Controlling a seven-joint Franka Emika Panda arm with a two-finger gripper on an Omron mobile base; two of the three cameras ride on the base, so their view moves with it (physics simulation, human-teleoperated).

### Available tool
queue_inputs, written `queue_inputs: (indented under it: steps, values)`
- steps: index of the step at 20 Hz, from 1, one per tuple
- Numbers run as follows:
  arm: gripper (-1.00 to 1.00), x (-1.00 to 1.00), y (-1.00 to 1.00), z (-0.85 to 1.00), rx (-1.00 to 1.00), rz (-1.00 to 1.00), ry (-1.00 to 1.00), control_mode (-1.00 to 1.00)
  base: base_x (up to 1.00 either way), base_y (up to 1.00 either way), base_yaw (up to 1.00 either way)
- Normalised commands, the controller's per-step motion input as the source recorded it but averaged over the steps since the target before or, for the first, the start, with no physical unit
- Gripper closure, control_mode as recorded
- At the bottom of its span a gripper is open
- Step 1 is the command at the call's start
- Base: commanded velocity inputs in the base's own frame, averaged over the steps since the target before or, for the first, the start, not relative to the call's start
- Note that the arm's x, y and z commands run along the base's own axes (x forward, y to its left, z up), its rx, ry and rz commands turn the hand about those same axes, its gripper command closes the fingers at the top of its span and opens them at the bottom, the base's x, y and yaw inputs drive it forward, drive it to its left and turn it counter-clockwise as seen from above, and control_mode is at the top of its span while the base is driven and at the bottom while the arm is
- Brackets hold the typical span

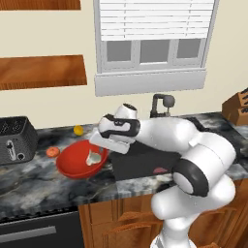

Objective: Pick the garlic from the sink and place it in the bowl. Then pick the bowl and place it in the microwave. Then close the microwave door and press the start button.

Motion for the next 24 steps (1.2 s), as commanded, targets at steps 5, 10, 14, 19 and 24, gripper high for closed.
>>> queue_inputs:
  steps: [5,10,14,19,24]
  values:
    - [1.0,-0.53,-0.63,1.0,0.03,-0.11,-0.03,-1.0,0.0,0.0,0.0]
    - [1.0,-0.67,-0.83,1.0,0.0,-0.18,-0.02,-1.0,0.0,0.0,0.0]
    - [1.0,-0.64,-0.85,0.97,0.03,-0.17,-0.02,-1.0,0.0,0.0,0.0]
    - [1.0,-0.54,-0.69,0.83,0.1,-0.22,-0.03,-1.0,0.0,0.0,0.0]
    - [1.0,-0.41,-0.59,0.63,0.09,-0.37,-0.12,-1.0,0.0,0.0,0.0]
